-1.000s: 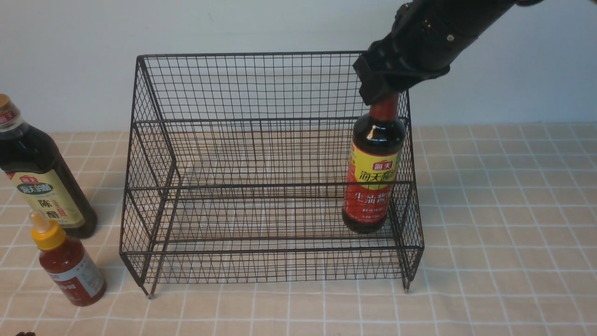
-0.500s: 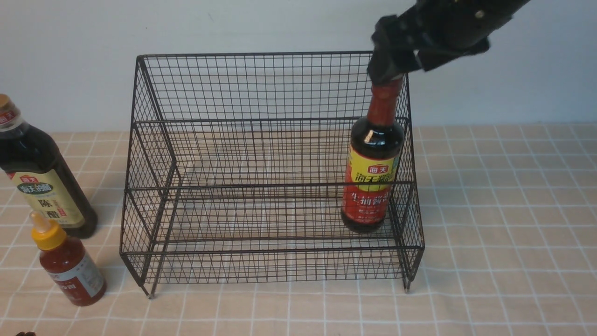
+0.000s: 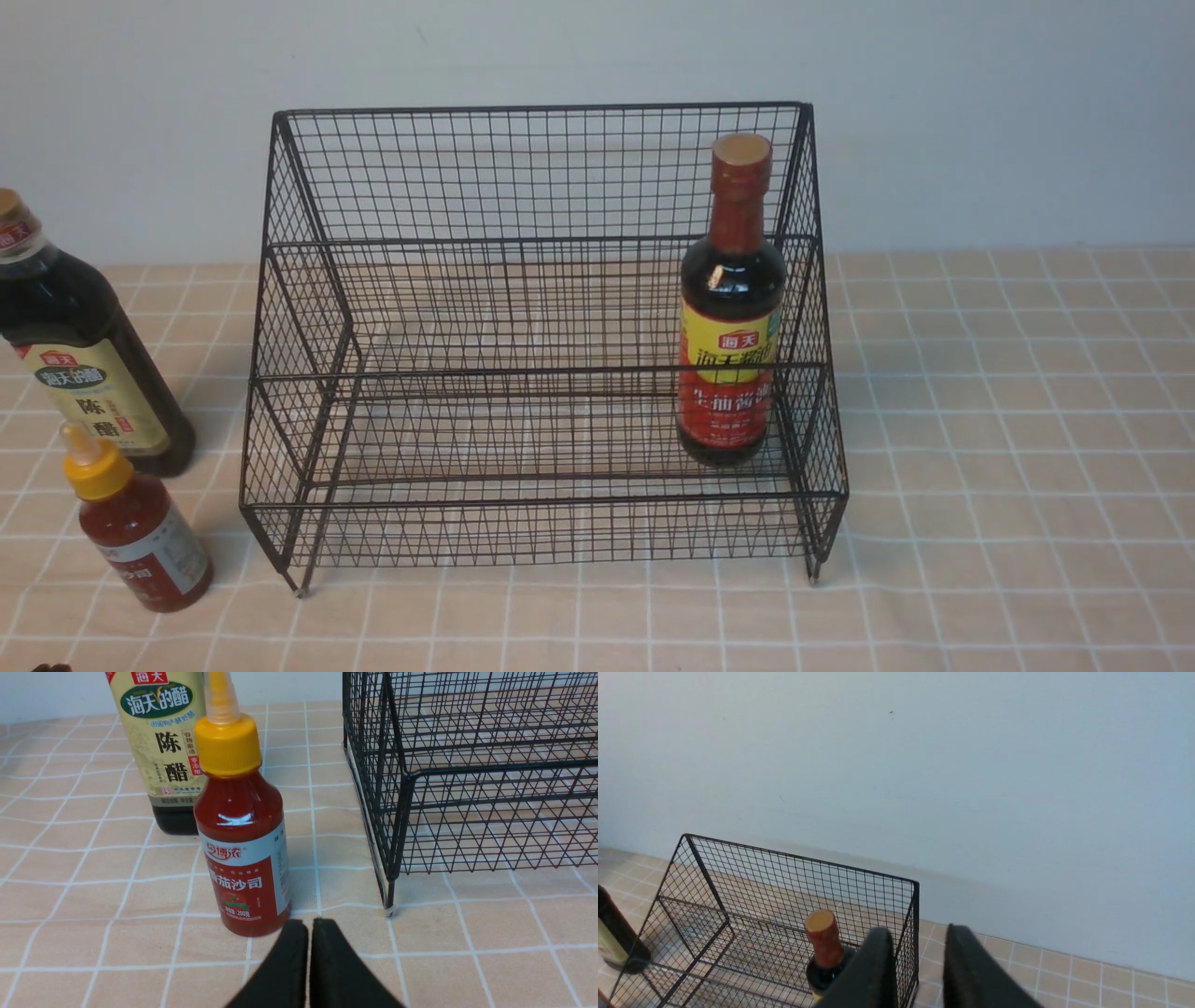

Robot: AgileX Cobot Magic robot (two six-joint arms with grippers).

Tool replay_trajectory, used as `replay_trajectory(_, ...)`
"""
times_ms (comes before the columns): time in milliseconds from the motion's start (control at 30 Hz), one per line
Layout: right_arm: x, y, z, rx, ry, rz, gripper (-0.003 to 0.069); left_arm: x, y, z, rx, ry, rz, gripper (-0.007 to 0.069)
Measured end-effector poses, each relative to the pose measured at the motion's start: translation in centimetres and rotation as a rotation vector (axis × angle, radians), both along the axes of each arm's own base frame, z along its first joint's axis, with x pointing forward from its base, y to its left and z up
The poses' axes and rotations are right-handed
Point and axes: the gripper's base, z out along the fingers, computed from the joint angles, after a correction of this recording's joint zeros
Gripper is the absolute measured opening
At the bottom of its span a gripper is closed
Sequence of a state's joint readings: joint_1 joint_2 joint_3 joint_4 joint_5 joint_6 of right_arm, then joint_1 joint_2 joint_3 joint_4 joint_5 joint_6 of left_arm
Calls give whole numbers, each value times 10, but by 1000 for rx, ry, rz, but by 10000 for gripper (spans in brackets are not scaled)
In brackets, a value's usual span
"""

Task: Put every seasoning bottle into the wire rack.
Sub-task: Use the left arm to grab the condiment bottle closest to it

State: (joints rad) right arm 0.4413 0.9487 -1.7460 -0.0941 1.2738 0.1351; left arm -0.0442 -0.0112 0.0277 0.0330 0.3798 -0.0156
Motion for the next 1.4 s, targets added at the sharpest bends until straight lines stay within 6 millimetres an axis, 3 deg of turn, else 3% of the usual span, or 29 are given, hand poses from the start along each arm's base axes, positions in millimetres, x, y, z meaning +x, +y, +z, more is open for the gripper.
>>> replay_trajectory(67,-28,-14,-13,21,-30,-7,40,0,0,0,0,0,0,-7)
replay_trajectory(100,-54,-26,-34,51,-83,-9,8,0,0,0,0,0,0,-7)
replay_trajectory(133,-56,-27,-37,56,-91,-8,6,0,0,0,0,0,0,-7)
replay_trajectory(200,-78,-36,-64,112,-204,0,-8,0,0,0,0,0,0,-7)
replay_trajectory(267,-93,-43,-93,153,-286,10,-11,0,0,0,0,0,0,-7)
replay_trajectory(300,-108,-49,-119,196,-387,22,-12,0,0,0,0,0,0,-7)
replay_trajectory(400,-112,-49,-157,246,-456,35,-12,0,0,0,0,0,0,-7)
replay_trajectory(467,-110,-47,-186,305,-490,51,-12,0,0,0,0,0,0,-7)
replay_trajectory(600,-94,-37,-214,357,-422,67,-12,0,0,0,0,-1,0,-7)
replay_trajectory(867,-81,-29,-236,387,-335,79,-13,0,0,0,0,-1,0,-7)
replay_trajectory(1133,-70,-24,-260,217,-342,84,-13,0,0,0,0,-1,0,-7)
replay_trajectory(1267,-59,-22,-284,134,-306,-17,-13,0,0,0,0,-1,0,-7)
replay_trajectory(1333,-50,-24,-308,86,-251,-102,-13,0,0,0,0,-1,0,-7)
replay_trajectory(1367,-50,-24,-308,84,-251,-102,-13,0,0,0,0,-1,0,-7)
replay_trajectory(1400,-46,-25,-322,52,-213,-150,-13,0,0,0,0,-1,0,-7)
